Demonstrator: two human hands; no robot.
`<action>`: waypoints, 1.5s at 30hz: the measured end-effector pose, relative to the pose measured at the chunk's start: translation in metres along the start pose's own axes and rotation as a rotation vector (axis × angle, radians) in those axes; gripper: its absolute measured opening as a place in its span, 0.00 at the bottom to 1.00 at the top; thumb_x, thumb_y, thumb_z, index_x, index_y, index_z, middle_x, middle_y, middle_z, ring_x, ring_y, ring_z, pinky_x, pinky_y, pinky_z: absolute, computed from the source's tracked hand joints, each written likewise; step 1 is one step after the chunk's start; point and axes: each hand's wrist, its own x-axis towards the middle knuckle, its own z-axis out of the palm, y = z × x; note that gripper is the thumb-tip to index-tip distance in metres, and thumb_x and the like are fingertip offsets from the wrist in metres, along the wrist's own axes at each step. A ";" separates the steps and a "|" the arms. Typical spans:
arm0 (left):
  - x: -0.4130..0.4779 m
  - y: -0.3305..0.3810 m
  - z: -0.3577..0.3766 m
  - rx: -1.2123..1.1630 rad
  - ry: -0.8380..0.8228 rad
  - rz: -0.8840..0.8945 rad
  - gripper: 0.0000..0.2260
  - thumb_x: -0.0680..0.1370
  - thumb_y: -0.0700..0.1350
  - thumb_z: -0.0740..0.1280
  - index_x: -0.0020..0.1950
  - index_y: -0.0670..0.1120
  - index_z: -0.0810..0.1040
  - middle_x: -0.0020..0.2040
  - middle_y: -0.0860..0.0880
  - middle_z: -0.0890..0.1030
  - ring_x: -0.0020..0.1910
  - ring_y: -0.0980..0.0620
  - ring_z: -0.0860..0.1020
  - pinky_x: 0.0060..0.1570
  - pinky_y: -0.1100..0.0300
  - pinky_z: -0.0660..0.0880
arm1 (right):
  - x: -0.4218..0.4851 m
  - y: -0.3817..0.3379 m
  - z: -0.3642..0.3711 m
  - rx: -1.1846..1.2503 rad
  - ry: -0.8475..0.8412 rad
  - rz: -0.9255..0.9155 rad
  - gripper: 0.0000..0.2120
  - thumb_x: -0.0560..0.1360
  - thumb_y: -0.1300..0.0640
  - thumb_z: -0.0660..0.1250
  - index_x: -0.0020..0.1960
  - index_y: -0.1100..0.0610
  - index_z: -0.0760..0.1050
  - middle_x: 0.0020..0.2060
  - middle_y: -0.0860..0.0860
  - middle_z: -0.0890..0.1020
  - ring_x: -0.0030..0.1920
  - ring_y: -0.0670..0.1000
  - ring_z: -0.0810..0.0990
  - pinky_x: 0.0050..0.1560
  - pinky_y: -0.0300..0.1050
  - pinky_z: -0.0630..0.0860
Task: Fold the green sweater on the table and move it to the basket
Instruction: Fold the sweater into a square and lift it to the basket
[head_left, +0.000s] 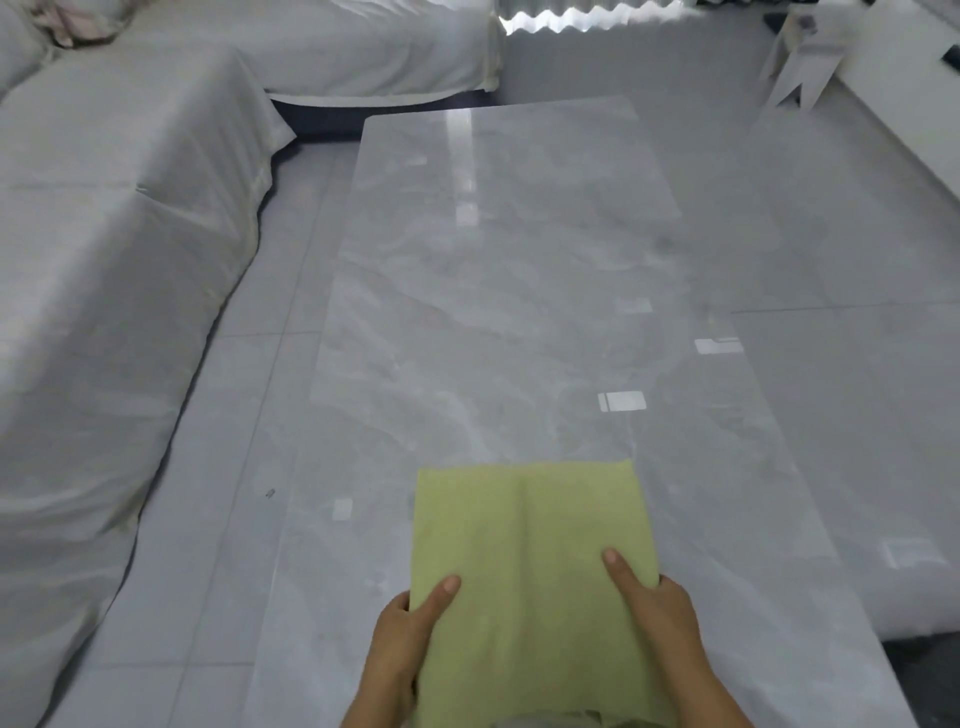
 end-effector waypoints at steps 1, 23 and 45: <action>-0.001 0.001 -0.003 -0.030 -0.078 -0.011 0.26 0.59 0.54 0.77 0.49 0.39 0.80 0.42 0.42 0.85 0.41 0.42 0.84 0.40 0.55 0.78 | -0.002 -0.001 -0.003 0.049 -0.048 0.029 0.19 0.69 0.43 0.69 0.46 0.59 0.77 0.39 0.55 0.80 0.44 0.58 0.79 0.52 0.52 0.76; -0.179 0.087 -0.021 -0.195 -0.492 0.012 0.31 0.58 0.43 0.80 0.57 0.35 0.76 0.50 0.33 0.82 0.44 0.36 0.82 0.37 0.45 0.81 | -0.164 -0.043 -0.125 0.622 -0.167 -0.251 0.11 0.71 0.55 0.70 0.53 0.55 0.76 0.47 0.56 0.84 0.46 0.58 0.83 0.50 0.56 0.79; -0.339 0.085 0.257 0.034 -0.882 0.133 0.22 0.69 0.36 0.63 0.63 0.48 0.72 0.55 0.38 0.81 0.49 0.37 0.82 0.41 0.45 0.80 | -0.205 0.053 -0.438 1.132 -0.125 -0.286 0.37 0.53 0.55 0.82 0.59 0.59 0.74 0.50 0.60 0.83 0.45 0.57 0.84 0.40 0.49 0.82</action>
